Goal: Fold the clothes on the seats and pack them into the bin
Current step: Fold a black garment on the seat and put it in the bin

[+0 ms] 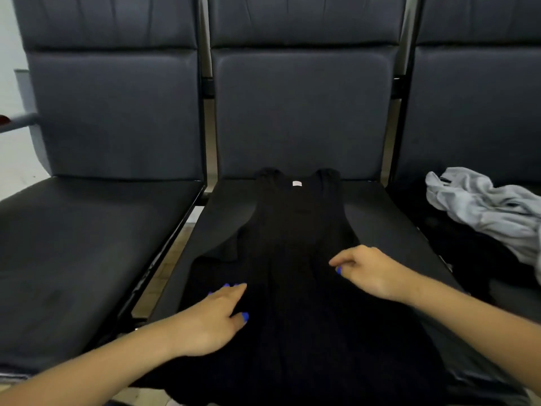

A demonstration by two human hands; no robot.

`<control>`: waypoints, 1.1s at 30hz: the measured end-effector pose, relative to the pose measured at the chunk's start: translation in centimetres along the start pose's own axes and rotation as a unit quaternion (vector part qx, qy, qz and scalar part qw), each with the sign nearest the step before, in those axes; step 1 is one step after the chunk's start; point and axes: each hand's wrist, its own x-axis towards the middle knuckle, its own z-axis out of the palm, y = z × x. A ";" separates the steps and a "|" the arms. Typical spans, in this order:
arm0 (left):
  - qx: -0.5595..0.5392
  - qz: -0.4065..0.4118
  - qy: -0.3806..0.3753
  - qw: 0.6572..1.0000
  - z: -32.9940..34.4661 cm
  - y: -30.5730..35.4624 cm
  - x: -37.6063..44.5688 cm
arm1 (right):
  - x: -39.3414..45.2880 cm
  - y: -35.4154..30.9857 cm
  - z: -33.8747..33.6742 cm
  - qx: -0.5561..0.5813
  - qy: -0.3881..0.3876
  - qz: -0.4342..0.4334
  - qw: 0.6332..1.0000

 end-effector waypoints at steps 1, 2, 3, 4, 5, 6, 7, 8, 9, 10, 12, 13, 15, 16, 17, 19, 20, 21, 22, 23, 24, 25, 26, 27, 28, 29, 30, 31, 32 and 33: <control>0.010 -0.004 -0.002 1.000 0.8 -0.1 0.2 | -1.4 0.2 1.1 0.038 0.012 0.003 0.999; 0.033 0.001 0.011 0.999 1.5 -0.5 0.6 | -2.4 0.6 2.0 0.065 0.010 0.006 0.998; 0.066 0.015 0.034 0.997 2.2 -0.9 1.0 | -3.1 0.9 2.8 0.082 -0.004 0.008 0.997; 0.099 0.037 0.059 0.993 2.8 -1.3 1.2 | -3.6 1.1 3.5 0.093 -0.024 0.014 0.995; 0.120 0.063 0.086 0.987 3.3 -1.8 1.2 | -3.8 1.4 4.0 0.090 -0.040 0.021 0.995; 0.140 0.074 0.094 0.983 3.6 -2.1 1.2 | -3.7 1.7 4.5 0.067 -0.045 0.025 0.996; 0.157 0.073 0.100 0.980 3.8 -2.4 1.1 | -3.6 2.0 4.9 0.027 -0.040 0.031 0.998; 0.169 0.069 0.102 0.978 3.8 -2.6 1.1 | -3.4 2.4 5.1 -0.019 -0.027 0.038 0.999; 0.175 0.062 0.100 0.977 3.7 -2.8 1.1 | -3.2 2.8 5.0 -0.059 -0.017 0.047 0.997; 0.180 0.057 0.100 0.977 3.5 -2.8 1.1 | -2.9 3.4 4.9 -0.087 -0.011 0.057 0.995; 0.205 0.047 0.098 0.973 2.9 -3.4 1.0 | -2.4 5.0 4.4 -0.126 0.000 0.075 0.989; 0.218 0.044 0.098 0.970 2.7 -3.7 0.9 | -2.3 5.7 4.1 -0.149 0.008 0.084 0.985; 0.241 0.046 0.098 0.964 2.2 -4.4 0.7 | -1.9 7.1 3.6 -0.200 0.037 0.091 0.975; 0.249 0.049 0.097 0.962 1.9 -4.7 0.6 | -1.8 7.6 3.4 -0.225 0.050 0.092 0.969; 0.255 0.050 0.093 0.961 1.6 -5.1 0.6 | -1.7 8.0 3.2 -0.247 0.059 0.092 0.963; 0.257 0.048 0.085 0.961 1.1 -6.0 0.4 | -1.5 8.6 2.7 -0.276 0.071 0.092 0.954; 0.255 0.047 0.085 0.962 0.8 -6.4 0.3 | -1.4 8.8 2.4 -0.282 0.074 0.097 0.952; 0.252 0.046 0.088 0.963 0.7 -6.7 0.3 | -1.2 9.0 2.2 -0.285 0.078 0.104 0.950; 0.251 0.043 0.092 0.963 0.6 -6.7 0.2 | -1.1 9.1 2.1 -0.284 0.082 0.112 0.949; 0.253 0.037 0.097 0.962 0.5 -6.6 0.3 | -0.8 9.3 1.9 -0.280 0.087 0.122 0.948; 0.258 0.027 0.100 0.960 0.5 -6.3 0.4 | -0.5 9.5 1.7 -0.273 0.093 0.132 0.948; 0.267 0.016 0.102 0.958 0.5 -5.9 0.7 | -0.2 9.8 1.5 -0.262 0.100 0.145 0.949; 0.276 0.005 0.106 0.955 0.5 -5.6 1.1 | 0.0 10.2 1.2 -0.248 0.109 0.159 0.949; 0.283 -0.004 0.111 0.953 0.3 -5.4 1.7 | 0.3 10.5 0.9 -0.234 0.118 0.173 0.949; 0.285 -0.011 0.116 0.951 0.2 -5.3 2.3 | 0.5 10.9 0.6 -0.223 0.126 0.187 0.948; 0.284 -0.018 0.123 0.951 0.1 -5.3 2.9 | 0.6 11.2 0.3 -0.214 0.132 0.199 0.947; 0.284 -0.030 0.130 0.949 -0.1 -5.2 3.6 | 0.7 11.5 0.1 -0.207 0.136 0.209 0.946; 0.289 -0.045 0.133 0.947 -0.4 -5.1 4.2 | 0.8 11.7 -0.1 -0.200 0.140 0.217 0.945; 0.292 -0.059 0.135 0.945 -0.6 -4.8 4.8 | 0.9 11.8 -0.2 -0.195 0.143 0.221 0.945; 0.291 -0.072 0.136 0.944 -0.8 -4.5 5.4 | 0.9 11.9 -0.3 -0.191 0.144 0.223 0.945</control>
